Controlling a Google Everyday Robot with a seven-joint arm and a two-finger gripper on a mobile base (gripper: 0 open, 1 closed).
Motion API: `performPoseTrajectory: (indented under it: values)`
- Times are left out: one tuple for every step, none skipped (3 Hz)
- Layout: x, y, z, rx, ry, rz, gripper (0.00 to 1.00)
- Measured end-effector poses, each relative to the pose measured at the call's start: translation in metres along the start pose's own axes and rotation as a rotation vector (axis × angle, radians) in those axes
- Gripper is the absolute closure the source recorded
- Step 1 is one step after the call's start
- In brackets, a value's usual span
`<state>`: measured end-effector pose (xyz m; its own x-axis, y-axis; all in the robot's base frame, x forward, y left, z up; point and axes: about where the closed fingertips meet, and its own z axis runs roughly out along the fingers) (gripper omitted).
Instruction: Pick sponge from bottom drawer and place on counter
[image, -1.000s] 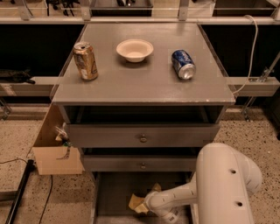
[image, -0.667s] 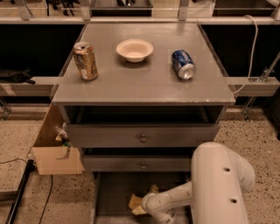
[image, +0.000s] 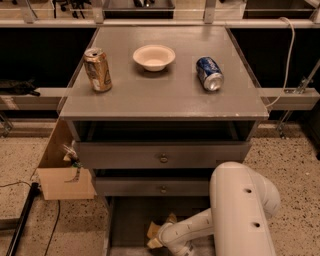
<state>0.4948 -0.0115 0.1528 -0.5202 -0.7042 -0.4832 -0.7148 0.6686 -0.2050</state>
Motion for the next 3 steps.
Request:
performPoseTrajectory:
  values:
    - [0.002,-0.009,0.007,0.002,0.009,0.020,0.00]
    - [0.016,-0.012,0.019,-0.003,0.028,0.049,0.00]
    - [0.017,-0.012,0.019,-0.003,0.028,0.049,0.00]
